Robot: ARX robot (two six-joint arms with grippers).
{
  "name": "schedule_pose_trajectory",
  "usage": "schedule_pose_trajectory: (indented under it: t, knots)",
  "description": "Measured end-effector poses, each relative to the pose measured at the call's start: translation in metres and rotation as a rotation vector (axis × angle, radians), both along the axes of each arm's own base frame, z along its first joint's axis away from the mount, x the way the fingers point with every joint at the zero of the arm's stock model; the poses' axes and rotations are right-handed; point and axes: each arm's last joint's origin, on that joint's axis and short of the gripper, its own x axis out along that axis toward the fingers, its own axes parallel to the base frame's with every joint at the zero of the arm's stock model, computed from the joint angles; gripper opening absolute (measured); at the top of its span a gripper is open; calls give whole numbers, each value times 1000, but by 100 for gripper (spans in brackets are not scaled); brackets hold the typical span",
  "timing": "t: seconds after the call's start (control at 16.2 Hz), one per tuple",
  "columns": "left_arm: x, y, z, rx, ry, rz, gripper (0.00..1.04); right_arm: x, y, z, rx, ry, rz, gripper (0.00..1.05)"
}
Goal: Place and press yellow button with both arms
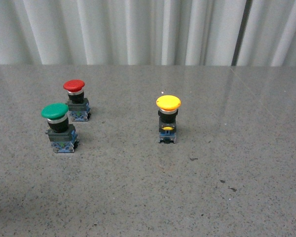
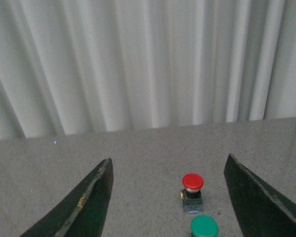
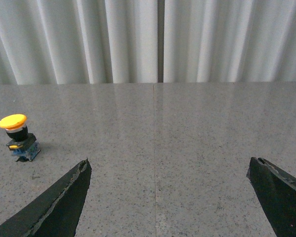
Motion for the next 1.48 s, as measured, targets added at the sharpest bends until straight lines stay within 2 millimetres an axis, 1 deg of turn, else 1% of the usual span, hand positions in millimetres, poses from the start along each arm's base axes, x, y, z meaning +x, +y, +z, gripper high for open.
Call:
schedule_pose_trajectory:
  t: [0.06, 0.18, 0.25, 0.37, 0.55, 0.68, 0.74, 0.8, 0.98, 1.29, 1.35, 1.42, 1.48]
  knots:
    - [-4, 7, -14, -41, 13, 14, 60, 0, 0, 0, 0, 0, 0, 98]
    - [-10, 18, -43, -80, 46, 2, 37, 0, 0, 0, 0, 0, 0, 98]
    - [-15, 22, -53, -84, 49, -4, 26, 0, 0, 0, 0, 0, 0, 98]
    - [-23, 31, -65, -104, 29, 1, 3, 0, 0, 0, 0, 0, 0, 98]
    - [-31, 38, -85, -106, 38, -1, 2, 0, 0, 0, 0, 0, 0, 98]
    - [-36, 43, -93, -106, 40, -21, 2, 0, 0, 0, 0, 0, 0, 98]
    - [-38, 51, -96, -106, 35, 0, 2, 0, 0, 0, 0, 0, 0, 98]
    - [-40, 53, -99, -108, 32, 22, 2, 0, 0, 0, 0, 0, 0, 98]
    - [-45, 51, -108, -107, 42, -7, 2, 0, 0, 0, 0, 0, 0, 98]
    - [-51, 51, -115, -108, 36, -4, 2, 0, 0, 0, 0, 0, 0, 98]
    - [-52, 51, -117, -108, 12, -6, 2, 0, 0, 0, 0, 0, 0, 98]
    - [-54, 51, -121, -108, 28, -5, 2, 0, 0, 0, 0, 0, 0, 98]
    - [-54, 51, -120, -108, 19, -6, 2, 0, 0, 0, 0, 0, 0, 98]
